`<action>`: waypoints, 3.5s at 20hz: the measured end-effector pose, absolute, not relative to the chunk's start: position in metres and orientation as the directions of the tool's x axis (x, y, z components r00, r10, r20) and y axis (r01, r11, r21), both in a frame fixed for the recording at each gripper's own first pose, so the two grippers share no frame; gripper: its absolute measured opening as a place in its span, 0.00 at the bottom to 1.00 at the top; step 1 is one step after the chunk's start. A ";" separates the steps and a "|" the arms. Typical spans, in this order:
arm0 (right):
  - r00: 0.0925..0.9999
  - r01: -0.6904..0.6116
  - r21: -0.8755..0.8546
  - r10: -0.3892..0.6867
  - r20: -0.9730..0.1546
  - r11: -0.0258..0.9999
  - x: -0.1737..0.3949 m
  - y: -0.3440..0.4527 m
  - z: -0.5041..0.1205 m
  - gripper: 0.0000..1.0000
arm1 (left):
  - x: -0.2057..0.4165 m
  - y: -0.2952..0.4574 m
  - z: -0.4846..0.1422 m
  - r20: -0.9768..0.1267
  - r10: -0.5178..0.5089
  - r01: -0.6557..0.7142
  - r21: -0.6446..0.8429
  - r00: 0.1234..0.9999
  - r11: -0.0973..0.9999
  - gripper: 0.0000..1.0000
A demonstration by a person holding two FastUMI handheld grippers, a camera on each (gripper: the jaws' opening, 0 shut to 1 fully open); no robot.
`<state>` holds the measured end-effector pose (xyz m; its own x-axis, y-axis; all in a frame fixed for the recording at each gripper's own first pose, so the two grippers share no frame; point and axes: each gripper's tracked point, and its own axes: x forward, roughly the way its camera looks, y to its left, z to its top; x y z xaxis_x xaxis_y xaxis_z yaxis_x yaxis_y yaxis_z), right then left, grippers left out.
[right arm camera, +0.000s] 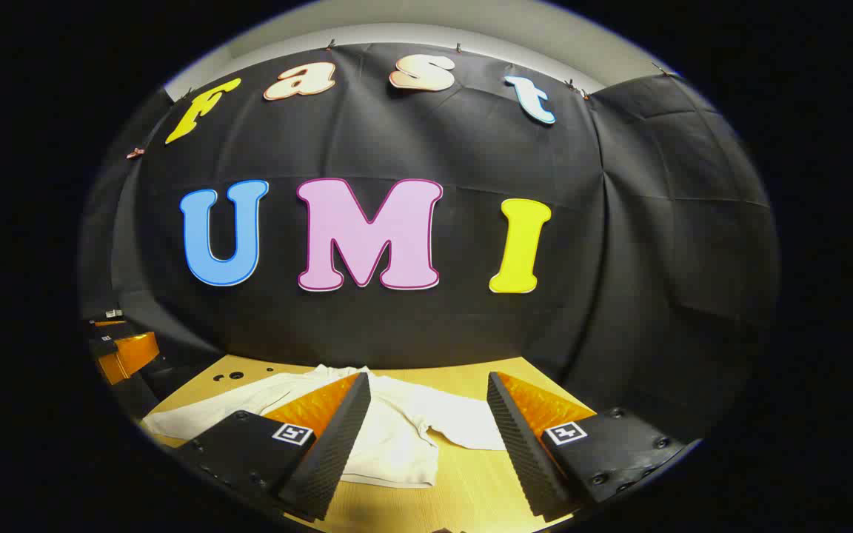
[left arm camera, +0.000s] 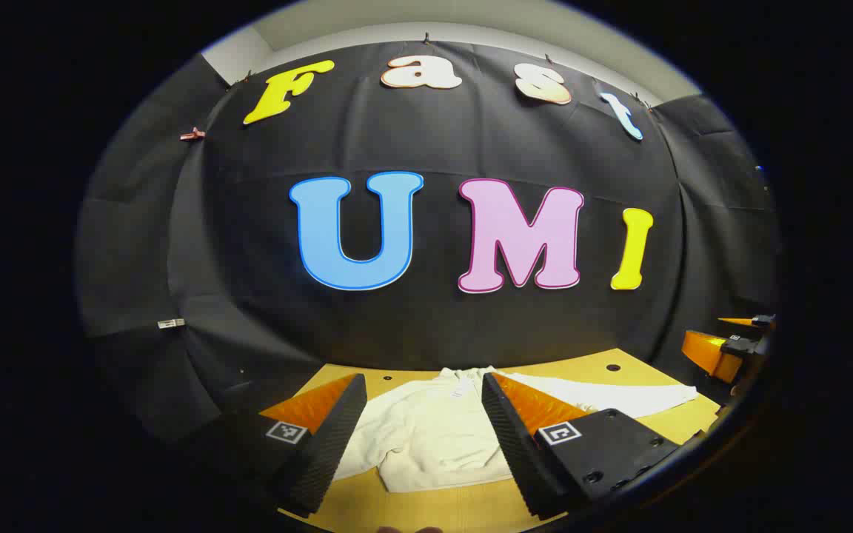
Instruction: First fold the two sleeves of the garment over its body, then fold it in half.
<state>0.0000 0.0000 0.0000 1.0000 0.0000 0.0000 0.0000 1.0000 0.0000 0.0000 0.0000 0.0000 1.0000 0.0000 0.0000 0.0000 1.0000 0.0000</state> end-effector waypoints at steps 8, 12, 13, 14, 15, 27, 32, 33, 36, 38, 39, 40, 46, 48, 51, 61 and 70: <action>0.999 -0.050 0.038 0.049 0.009 0.998 -0.001 0.010 -0.008 0.97 | -0.006 0.002 -0.006 -0.002 0.035 -0.035 0.008 0.999 0.999 0.97; 0.999 -0.046 0.059 0.046 -0.006 0.997 0.015 0.003 -0.012 0.98 | -0.006 0.001 -0.009 -0.008 0.030 -0.030 0.000 1.000 1.000 0.98; 0.999 -0.050 0.058 0.051 -0.015 0.997 0.020 0.003 -0.014 0.97 | -0.006 0.000 -0.009 -0.007 0.034 -0.034 0.004 0.999 0.999 0.98; 0.998 -0.052 0.053 0.053 -0.021 0.997 0.021 0.004 -0.015 0.97 | -0.006 -0.001 -0.009 -0.008 0.036 -0.036 0.006 0.999 0.999 0.98; 0.998 -0.055 0.050 0.057 -0.026 0.997 0.023 0.002 -0.018 0.97 | -0.005 -0.004 -0.011 -0.012 0.038 -0.038 0.007 0.999 0.999 0.98; 0.995 -0.041 0.041 0.045 -0.087 0.998 0.058 -0.034 -0.045 0.97 | 0.013 -0.030 -0.032 -0.062 0.033 -0.031 0.017 0.998 0.999 0.98; 0.994 0.001 0.003 0.000 -0.110 1.000 0.093 -0.081 -0.056 0.97 | 0.019 -0.046 -0.041 -0.088 0.018 -0.016 0.029 0.996 0.999 0.98; 0.994 0.018 -0.013 -0.019 -0.104 1.000 0.100 -0.093 -0.056 0.97 | 0.020 -0.049 -0.043 -0.088 0.015 -0.011 0.039 0.996 0.999 0.94; 0.991 0.062 -0.033 -0.066 -0.118 0.998 0.119 -0.128 -0.071 0.97 | 0.025 -0.059 -0.046 -0.097 0.009 -0.005 0.040 0.995 0.999 0.98; 0.983 0.101 -0.056 -0.109 -0.149 0.993 0.130 -0.154 -0.087 0.97 | 0.030 -0.066 -0.048 -0.097 0.003 0.001 0.046 0.995 0.999 0.98; 0.975 0.131 -0.066 -0.140 -0.170 0.989 0.133 -0.169 -0.096 0.97 | 0.033 -0.071 -0.050 -0.100 -0.006 0.012 0.052 0.995 0.999 0.98; 0.968 0.154 -0.059 -0.163 -0.192 0.986 0.136 -0.181 -0.105 0.97 | 0.036 -0.075 -0.052 -0.106 -0.016 0.022 0.059 0.994 0.998 0.98; 0.901 0.300 -0.080 -0.310 -0.303 0.950 0.153 -0.255 -0.154 0.98 | 0.052 -0.084 -0.066 -0.151 -0.026 0.042 0.102 0.988 0.994 0.98; 0.884 0.318 -0.103 -0.334 -0.326 0.943 0.159 -0.274 -0.168 0.98 | 0.058 -0.088 -0.067 -0.156 -0.040 0.057 0.108 0.987 0.993 0.98; 0.855 0.332 -0.084 -0.338 -0.393 0.939 0.168 -0.295 -0.199 0.98 | 0.065 -0.094 -0.073 -0.174 -0.044 0.064 0.111 0.984 0.992 0.98; 0.679 0.535 -0.017 -0.443 -0.585 0.845 0.182 -0.371 -0.283 0.98 | 0.087 -0.101 -0.096 -0.232 -0.026 0.052 0.108 0.972 0.993 0.98; 0.588 0.608 0.035 -0.420 -0.691 0.793 0.179 -0.391 -0.334 0.98 | 0.097 -0.107 -0.104 -0.257 -0.038 0.066 0.101 0.966 0.993 0.98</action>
<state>0.1794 -0.3914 -0.3338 0.5876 -0.4203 -0.6914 0.6083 0.7930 0.0349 0.0972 -0.1066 -0.1039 0.9656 -0.0383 -0.2573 0.0663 0.9927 0.1010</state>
